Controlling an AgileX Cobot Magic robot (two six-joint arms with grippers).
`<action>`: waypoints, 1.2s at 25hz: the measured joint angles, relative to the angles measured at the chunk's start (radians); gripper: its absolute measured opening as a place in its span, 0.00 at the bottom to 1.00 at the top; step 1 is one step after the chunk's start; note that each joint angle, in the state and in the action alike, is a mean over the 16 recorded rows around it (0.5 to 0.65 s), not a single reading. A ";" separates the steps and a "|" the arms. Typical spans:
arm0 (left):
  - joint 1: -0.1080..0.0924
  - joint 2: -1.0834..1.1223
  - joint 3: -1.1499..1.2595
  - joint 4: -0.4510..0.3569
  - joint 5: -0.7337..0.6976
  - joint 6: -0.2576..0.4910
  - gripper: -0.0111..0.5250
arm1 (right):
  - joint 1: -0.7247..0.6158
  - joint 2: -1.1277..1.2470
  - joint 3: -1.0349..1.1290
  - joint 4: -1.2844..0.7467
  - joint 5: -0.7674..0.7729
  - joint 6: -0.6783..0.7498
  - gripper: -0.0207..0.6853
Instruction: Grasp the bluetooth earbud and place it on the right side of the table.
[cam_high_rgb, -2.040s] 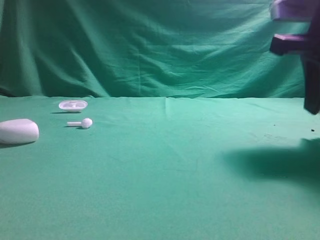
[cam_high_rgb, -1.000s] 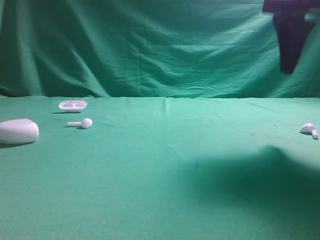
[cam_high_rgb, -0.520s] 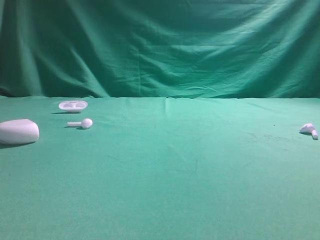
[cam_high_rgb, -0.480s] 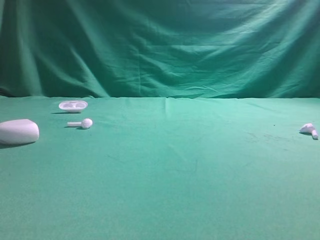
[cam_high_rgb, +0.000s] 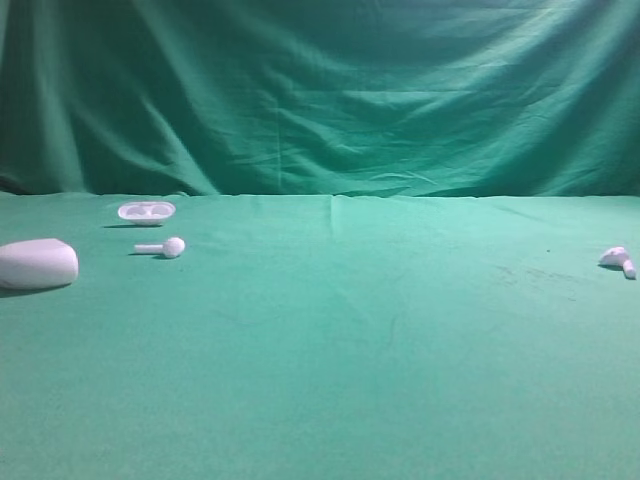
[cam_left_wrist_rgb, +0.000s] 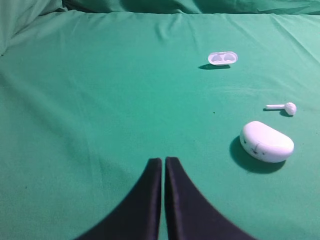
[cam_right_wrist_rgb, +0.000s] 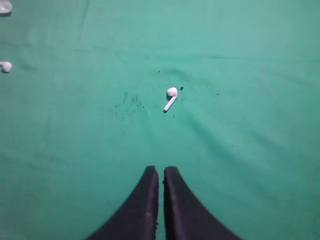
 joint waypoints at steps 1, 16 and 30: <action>0.000 0.000 0.000 0.000 0.000 0.000 0.02 | 0.000 -0.022 0.008 0.003 -0.014 -0.002 0.03; 0.000 0.000 0.000 0.000 0.000 0.000 0.02 | -0.051 -0.143 0.171 -0.023 -0.211 -0.044 0.03; 0.000 0.000 0.000 0.000 0.000 0.000 0.02 | -0.251 -0.260 0.547 -0.039 -0.467 -0.042 0.03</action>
